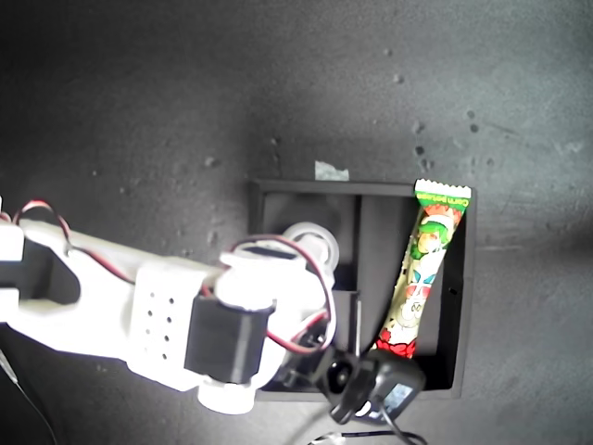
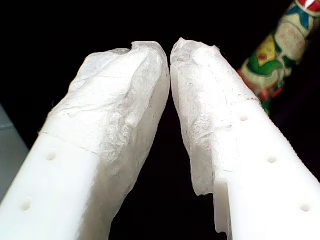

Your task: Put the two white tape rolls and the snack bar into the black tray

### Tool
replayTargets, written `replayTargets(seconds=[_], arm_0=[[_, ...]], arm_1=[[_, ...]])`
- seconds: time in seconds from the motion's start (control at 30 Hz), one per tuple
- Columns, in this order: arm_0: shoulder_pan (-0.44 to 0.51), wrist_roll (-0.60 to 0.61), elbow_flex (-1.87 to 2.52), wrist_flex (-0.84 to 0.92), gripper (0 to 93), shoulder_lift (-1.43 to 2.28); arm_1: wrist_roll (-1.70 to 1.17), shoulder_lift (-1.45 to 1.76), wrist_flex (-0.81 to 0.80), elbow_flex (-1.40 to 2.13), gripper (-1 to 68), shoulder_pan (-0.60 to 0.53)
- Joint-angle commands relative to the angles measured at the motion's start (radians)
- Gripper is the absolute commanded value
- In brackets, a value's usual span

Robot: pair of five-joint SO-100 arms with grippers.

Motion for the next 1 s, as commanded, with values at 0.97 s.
replayTargets(seconds=[0.97], arm_0=[[-0.23, -0.146, 2.885, -0.535, 0.0, 2.78]], arm_1=[[0.37, 1.526, -0.318, 1.957, -0.7, 0.391]])
